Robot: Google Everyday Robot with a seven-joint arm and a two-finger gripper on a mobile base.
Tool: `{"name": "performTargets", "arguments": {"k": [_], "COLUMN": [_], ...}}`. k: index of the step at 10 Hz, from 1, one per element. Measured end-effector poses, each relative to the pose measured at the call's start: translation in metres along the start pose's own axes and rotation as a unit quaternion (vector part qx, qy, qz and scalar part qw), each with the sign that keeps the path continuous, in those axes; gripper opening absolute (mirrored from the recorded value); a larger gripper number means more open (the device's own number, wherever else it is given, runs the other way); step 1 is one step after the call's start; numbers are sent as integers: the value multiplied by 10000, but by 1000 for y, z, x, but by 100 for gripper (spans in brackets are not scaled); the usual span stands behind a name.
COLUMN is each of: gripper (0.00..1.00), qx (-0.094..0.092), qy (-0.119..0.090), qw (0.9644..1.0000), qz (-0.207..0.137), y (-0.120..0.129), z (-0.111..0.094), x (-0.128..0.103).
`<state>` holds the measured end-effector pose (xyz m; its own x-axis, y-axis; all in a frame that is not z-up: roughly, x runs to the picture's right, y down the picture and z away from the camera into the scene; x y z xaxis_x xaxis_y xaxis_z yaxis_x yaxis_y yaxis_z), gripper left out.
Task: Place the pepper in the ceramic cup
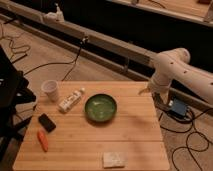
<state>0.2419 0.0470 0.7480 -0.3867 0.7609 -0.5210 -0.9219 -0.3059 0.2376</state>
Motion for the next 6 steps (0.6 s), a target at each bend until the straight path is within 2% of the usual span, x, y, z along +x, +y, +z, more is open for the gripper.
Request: {"name": "performTargets", "arguments": {"k": [1,2,4,6], "gripper": [80,80,80,80], "qx": [64,70,-64,-241], "qy": [-2,82,244,361], "qw": [9999,9996,9973,9899], "qz": [-103,-265,-683,-1346], "y": [12,37,90,150], "z": [1,5,6,3], "x": [3,15,44,89]}}
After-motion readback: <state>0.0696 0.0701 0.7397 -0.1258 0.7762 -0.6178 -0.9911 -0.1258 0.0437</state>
